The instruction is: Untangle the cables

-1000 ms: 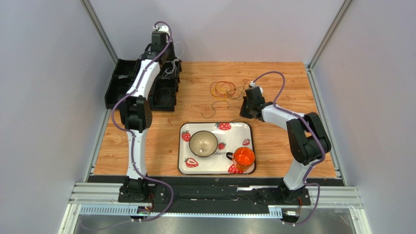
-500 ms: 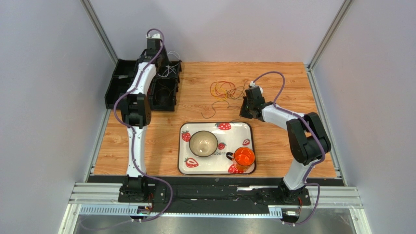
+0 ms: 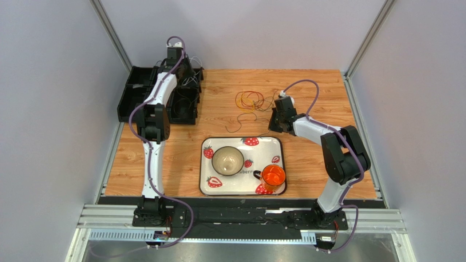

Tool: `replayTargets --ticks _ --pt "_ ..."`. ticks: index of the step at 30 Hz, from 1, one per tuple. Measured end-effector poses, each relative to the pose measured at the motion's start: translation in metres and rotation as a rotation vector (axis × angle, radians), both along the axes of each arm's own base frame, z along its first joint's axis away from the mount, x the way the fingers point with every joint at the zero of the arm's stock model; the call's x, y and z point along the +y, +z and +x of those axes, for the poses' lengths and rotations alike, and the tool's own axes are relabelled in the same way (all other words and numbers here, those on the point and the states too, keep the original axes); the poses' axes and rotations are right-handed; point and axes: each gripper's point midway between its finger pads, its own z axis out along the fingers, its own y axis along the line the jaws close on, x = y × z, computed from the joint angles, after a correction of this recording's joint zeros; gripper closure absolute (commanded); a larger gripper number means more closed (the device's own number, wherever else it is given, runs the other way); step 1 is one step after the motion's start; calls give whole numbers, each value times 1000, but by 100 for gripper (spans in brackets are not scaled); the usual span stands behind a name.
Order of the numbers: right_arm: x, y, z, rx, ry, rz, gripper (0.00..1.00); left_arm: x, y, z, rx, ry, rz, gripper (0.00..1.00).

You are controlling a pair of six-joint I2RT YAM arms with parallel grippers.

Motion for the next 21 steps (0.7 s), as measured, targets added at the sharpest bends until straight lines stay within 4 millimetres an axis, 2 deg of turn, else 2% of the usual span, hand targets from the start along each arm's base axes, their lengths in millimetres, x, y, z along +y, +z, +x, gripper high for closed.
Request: replayTargets --ticks 1,3,7,12,16,21 --pt "0 0 0 0 0 0 100 -1 2 0 -2 -1 -10 57" --pt "0 0 0 1 0 0 100 -2 4 1 -7 -3 -13 53" --pt "0 0 0 0 0 0 100 -2 10 3 -23 -4 -15 36" --pt "0 1 1 -2 0 1 100 -3 32 4 -56 -4 -19 35" --pt "1 2 1 -4 0 2 100 -4 72 -5 -104 -7 -24 34" --pt "1 2 1 -4 0 1 100 -10 146 -39 -196 -23 -23 34"
